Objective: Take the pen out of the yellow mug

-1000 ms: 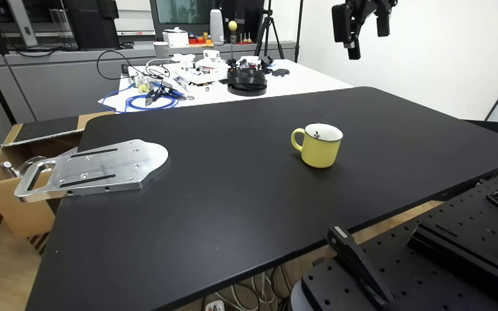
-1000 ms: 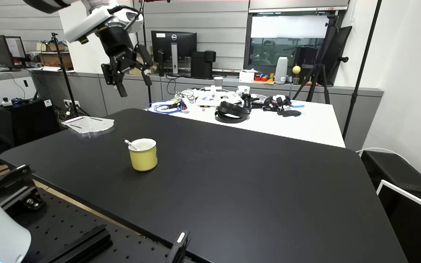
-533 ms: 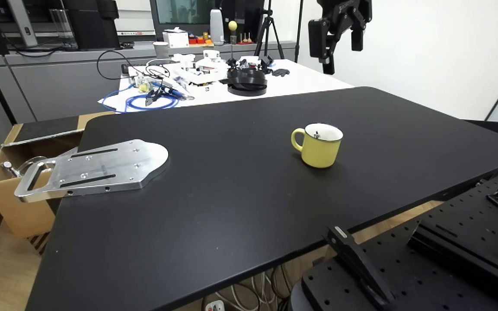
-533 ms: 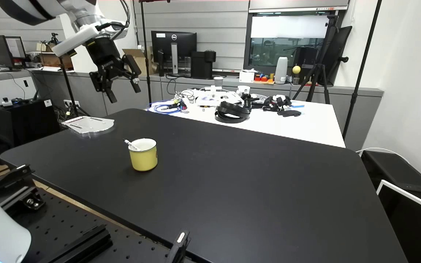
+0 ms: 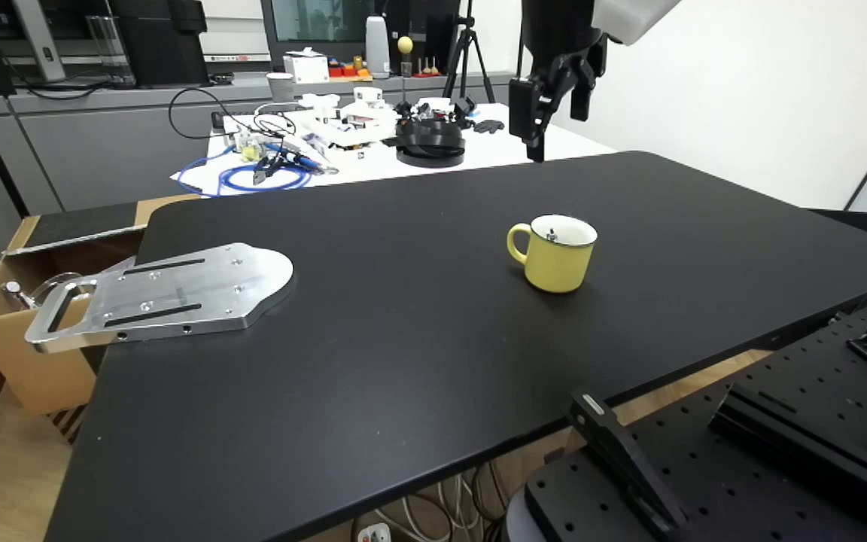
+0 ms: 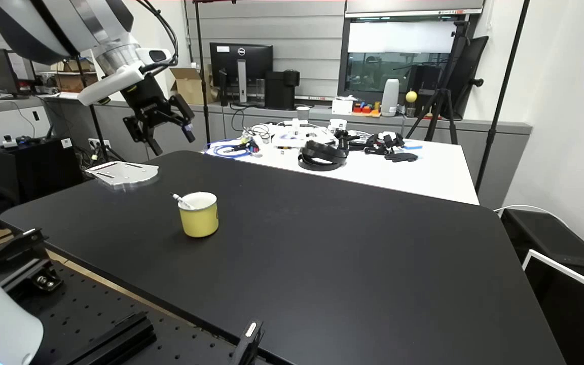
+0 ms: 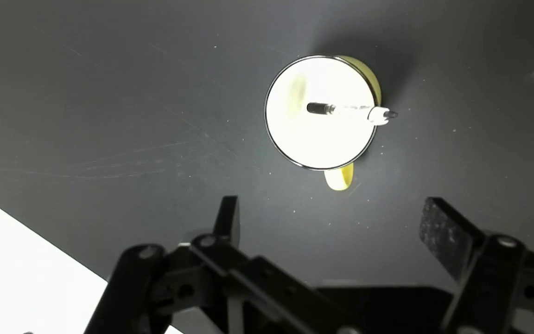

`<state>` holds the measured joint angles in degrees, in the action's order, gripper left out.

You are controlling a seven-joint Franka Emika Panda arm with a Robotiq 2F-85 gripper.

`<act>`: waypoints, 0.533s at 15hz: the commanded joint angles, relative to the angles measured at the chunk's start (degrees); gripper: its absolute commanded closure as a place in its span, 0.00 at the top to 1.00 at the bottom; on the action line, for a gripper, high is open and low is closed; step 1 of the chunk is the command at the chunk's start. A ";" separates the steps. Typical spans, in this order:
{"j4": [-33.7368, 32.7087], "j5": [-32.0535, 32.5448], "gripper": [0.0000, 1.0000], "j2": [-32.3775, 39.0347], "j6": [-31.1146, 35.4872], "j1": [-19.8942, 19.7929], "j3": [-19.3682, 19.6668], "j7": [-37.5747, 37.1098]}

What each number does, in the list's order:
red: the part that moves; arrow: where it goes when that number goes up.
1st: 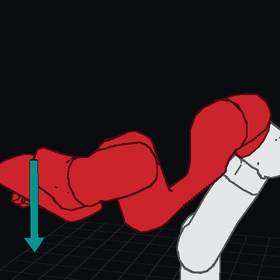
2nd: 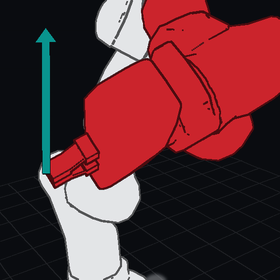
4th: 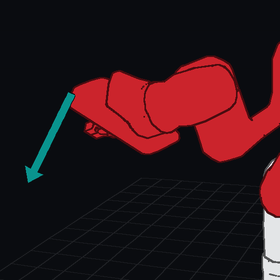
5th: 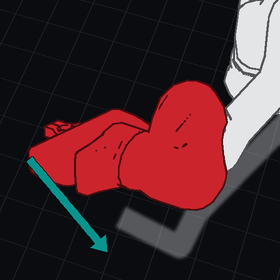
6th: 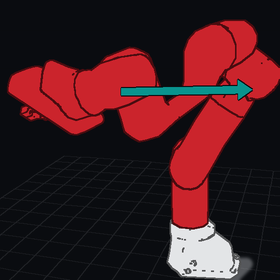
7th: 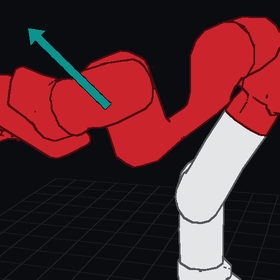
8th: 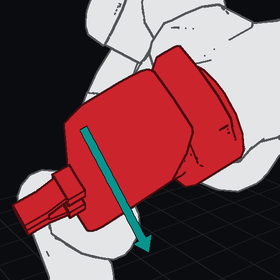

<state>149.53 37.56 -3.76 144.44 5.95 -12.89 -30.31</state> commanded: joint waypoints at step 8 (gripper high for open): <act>0.19 1.39 1.00 1.85 1.11 1.15 1.11 -0.59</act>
<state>149.75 39.10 -1.85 145.66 6.16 -12.68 -31.05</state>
